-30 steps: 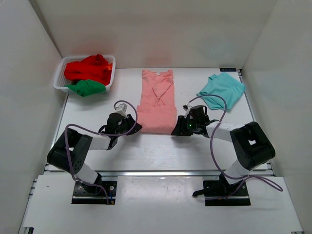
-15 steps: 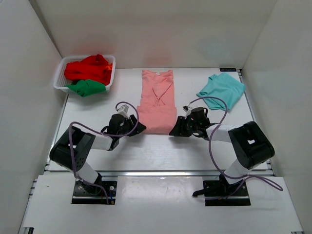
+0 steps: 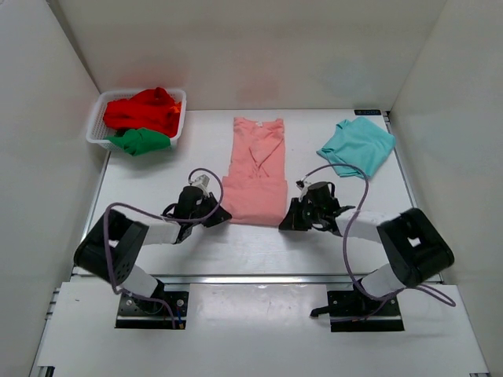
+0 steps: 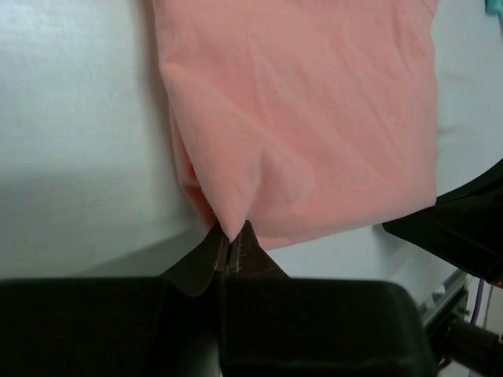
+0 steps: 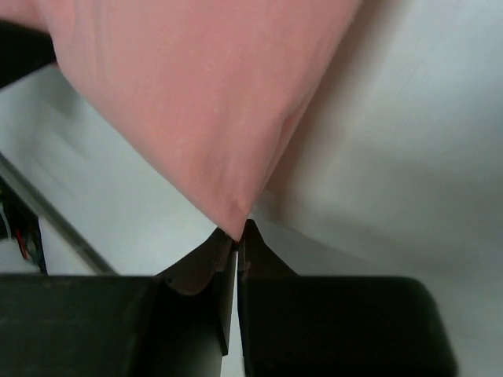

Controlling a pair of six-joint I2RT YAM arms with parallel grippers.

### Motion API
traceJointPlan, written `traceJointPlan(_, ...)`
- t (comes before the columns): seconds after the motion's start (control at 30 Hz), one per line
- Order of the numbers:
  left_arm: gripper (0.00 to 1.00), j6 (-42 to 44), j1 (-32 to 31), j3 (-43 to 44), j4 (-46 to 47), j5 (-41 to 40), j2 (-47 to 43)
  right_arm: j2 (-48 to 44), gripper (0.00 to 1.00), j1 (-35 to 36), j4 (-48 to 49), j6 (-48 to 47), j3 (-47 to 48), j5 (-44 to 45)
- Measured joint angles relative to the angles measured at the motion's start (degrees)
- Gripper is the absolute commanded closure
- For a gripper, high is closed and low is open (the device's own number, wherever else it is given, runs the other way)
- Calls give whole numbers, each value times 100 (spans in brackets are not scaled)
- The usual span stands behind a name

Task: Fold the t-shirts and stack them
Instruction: Grab one side of the 2/3 rectangular tshirt with both arms, then fold the long partially folded tshirt into a neat square

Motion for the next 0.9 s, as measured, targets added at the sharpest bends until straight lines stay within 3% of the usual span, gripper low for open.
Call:
traceJointPlan(0.17, 100, 72, -361, -461, -1292, -98, -1510, -1342, 100, 898, -835, 197, -592, 286)
traceJointPlan(0.33, 100, -330, -887, -1320, -2282, -256, -3674, -2986, 100, 1711, -1318, 813, -1572, 415)
traceJointPlan(0.53, 100, -855, -1174, -1768, -3167, -103, -5390, -4522, 100, 1567, -1930, 1266, -2087, 278)
traceJointPlan(0.67, 100, -909, -1102, -1453, -3501, 55, -5480, -4745, 100, 990, -2409, 1134, -1777, -101)
traceJointPlan(0.9, 100, -535, -302, 291, -3462, 363, -3945, -3663, 100, -59, -2828, 501, -197, -743)
